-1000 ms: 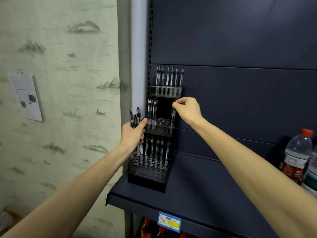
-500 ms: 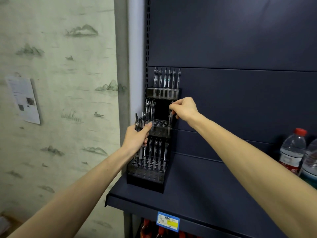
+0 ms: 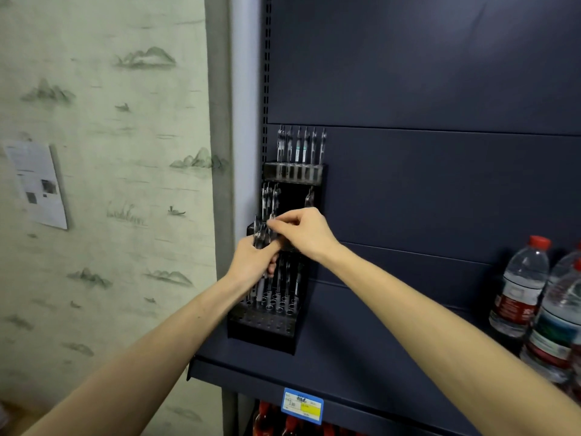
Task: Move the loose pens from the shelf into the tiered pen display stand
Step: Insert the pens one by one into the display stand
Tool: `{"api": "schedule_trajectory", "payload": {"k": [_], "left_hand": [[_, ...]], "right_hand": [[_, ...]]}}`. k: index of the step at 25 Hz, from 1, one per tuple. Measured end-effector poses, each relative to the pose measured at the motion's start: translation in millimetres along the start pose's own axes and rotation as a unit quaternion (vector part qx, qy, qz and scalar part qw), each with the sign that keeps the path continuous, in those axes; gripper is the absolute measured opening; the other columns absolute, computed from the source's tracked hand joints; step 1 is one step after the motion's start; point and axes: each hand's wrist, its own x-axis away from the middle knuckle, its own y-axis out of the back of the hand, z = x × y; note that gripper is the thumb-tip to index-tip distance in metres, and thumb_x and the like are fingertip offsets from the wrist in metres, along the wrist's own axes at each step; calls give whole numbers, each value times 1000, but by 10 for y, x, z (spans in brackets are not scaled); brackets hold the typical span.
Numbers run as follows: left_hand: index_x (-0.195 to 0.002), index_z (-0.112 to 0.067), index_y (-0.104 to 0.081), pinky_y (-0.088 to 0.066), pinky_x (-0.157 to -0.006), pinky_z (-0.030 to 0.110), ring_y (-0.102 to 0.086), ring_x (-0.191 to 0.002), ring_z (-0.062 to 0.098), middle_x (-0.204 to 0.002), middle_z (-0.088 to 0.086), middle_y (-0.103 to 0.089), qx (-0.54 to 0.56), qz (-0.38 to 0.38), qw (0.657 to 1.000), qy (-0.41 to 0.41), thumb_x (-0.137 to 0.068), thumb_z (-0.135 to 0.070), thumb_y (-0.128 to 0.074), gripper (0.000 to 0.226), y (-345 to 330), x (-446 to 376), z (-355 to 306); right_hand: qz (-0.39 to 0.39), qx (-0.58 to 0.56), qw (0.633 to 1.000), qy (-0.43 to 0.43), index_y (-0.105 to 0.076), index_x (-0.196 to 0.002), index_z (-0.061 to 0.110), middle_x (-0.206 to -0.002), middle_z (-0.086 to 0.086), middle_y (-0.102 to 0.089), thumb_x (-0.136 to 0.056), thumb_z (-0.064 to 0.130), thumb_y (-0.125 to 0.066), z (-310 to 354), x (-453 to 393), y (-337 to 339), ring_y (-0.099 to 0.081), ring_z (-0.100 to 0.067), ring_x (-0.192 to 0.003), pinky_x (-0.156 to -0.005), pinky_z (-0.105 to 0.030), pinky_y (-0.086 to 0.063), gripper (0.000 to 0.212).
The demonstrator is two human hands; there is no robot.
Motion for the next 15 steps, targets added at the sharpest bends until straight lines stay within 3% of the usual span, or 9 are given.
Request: {"api": "schedule_trajectory", "payload": {"k": [2,6,8,11,15], "left_hand": [[-69,-10,-58,-46,-44,27,-51,-42,16,-57,5,-55,-5,12,1000,-3,-98,-21,-69,33,-12,29,24],[-85,-5,-62,-47,-45,28,-55,-41,17,-61,11,-62,15,9,1000,5,-101,-32,-63,32,43,31,113],[-80,-9,-61,-39,-41,24,-47,-38,16,-55,6,-58,1,-28,1000,5,-101,-36,-63,35,88,-7,168],[-72,-17,-53,-31,-43,23,-40,-41,15,-53,-1,-50,-1,-83,996,11,-97,-43,-68,39,160,-62,237],[-78,-21,-59,-38,-55,31,-46,-54,19,-60,-4,-55,-33,-104,994,-17,-89,-57,-66,38,211,-138,192]], "right_hand": [[1,-14,1000,-13,-83,-89,20,-77,7,-77,-89,35,-77,-37,15,-40,-68,-6,-72,-76,-31,-57,17],[-93,-148,982,-75,-79,-81,19,-65,11,-67,-89,33,-77,-52,-38,126,-52,-3,-51,-51,-18,-41,15],[-149,-204,963,-90,-77,-87,16,-75,5,-71,-92,31,-75,-23,-107,296,-56,-8,-52,-45,-17,-39,16],[-206,-205,953,-88,-74,-97,15,-87,0,-75,-93,32,-74,-6,-170,501,-67,-12,-59,-49,-24,-46,18],[-239,-171,954,-52,-72,-97,18,-82,2,-75,-93,34,-74,-52,-178,579,-72,-15,-62,-61,-31,-54,17]]}}
